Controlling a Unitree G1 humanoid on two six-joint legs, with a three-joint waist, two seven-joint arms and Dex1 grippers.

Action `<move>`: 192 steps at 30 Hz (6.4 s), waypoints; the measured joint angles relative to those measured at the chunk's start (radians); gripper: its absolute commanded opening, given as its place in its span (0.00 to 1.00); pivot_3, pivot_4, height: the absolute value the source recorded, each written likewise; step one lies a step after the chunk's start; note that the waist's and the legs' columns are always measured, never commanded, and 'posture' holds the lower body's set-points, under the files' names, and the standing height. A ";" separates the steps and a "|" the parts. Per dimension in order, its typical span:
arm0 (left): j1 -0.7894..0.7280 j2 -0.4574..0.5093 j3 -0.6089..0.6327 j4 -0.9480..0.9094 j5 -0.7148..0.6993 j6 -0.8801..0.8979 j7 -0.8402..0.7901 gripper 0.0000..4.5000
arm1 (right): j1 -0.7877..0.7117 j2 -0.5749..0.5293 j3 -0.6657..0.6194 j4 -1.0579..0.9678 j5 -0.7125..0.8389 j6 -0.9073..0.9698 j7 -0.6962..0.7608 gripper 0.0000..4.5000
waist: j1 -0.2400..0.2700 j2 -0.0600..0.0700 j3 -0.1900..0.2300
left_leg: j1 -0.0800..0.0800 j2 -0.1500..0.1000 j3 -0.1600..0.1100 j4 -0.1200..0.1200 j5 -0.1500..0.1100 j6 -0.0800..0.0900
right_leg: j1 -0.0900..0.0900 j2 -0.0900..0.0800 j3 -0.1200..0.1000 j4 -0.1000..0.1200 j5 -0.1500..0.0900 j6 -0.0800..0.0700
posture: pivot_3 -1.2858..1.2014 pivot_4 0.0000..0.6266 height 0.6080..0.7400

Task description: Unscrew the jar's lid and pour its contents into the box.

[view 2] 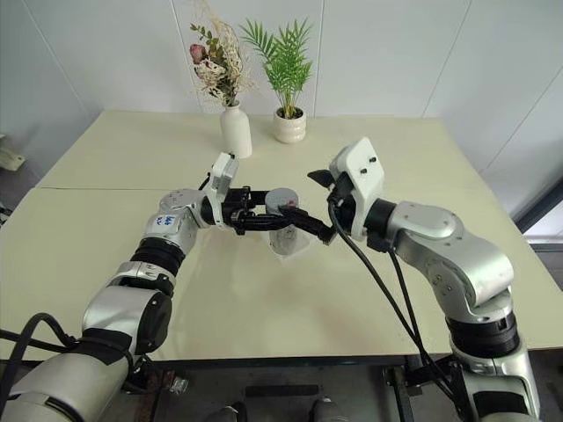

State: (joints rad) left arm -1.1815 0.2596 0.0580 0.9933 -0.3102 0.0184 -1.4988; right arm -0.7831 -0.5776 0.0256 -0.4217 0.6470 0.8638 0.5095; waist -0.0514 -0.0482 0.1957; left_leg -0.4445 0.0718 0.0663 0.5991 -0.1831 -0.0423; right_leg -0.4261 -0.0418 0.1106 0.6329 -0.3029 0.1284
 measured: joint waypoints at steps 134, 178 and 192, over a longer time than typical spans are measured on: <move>-0.031 -0.046 -0.039 -0.036 -0.025 0.035 -0.003 0.58 | -0.124 0.031 0.031 0.427 -0.155 -0.339 0.631 0.57 | -0.004 0.001 0.000 | -0.001 0.001 0.000 0.008 0.000 0.000 | -0.002 0.001 0.001 0.009 0.000 0.000 | 0.52 0.24 1.00; -0.031 -0.041 -0.031 -0.017 -0.054 0.000 -0.002 0.58 | -0.188 0.015 0.053 0.464 -0.177 -0.335 0.730 1.00 | -0.004 0.001 0.001 | -0.001 0.001 -0.001 0.011 0.000 0.000 | -0.002 0.002 0.001 0.011 0.000 0.000 | 0.52 0.24 1.00; -0.036 -0.020 0.005 0.073 -0.042 -0.025 -0.001 0.58 | -0.186 0.055 0.029 0.236 -0.072 -0.185 0.577 1.00 | -0.004 0.002 0.001 | -0.001 0.001 -0.001 0.011 0.000 0.000 | -0.002 0.002 0.001 0.011 0.000 0.000 | 0.52 0.24 1.00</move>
State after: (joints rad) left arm -1.2175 0.2394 0.0627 1.0667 -0.3525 -0.0063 -1.5003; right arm -0.9693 -0.5222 0.0549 -0.1859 0.5753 0.6790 1.0864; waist -0.0550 -0.0466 0.1968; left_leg -0.4454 0.0728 0.0653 0.6097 -0.1833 -0.0428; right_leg -0.4282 -0.0399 0.1113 0.6442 -0.3033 0.1285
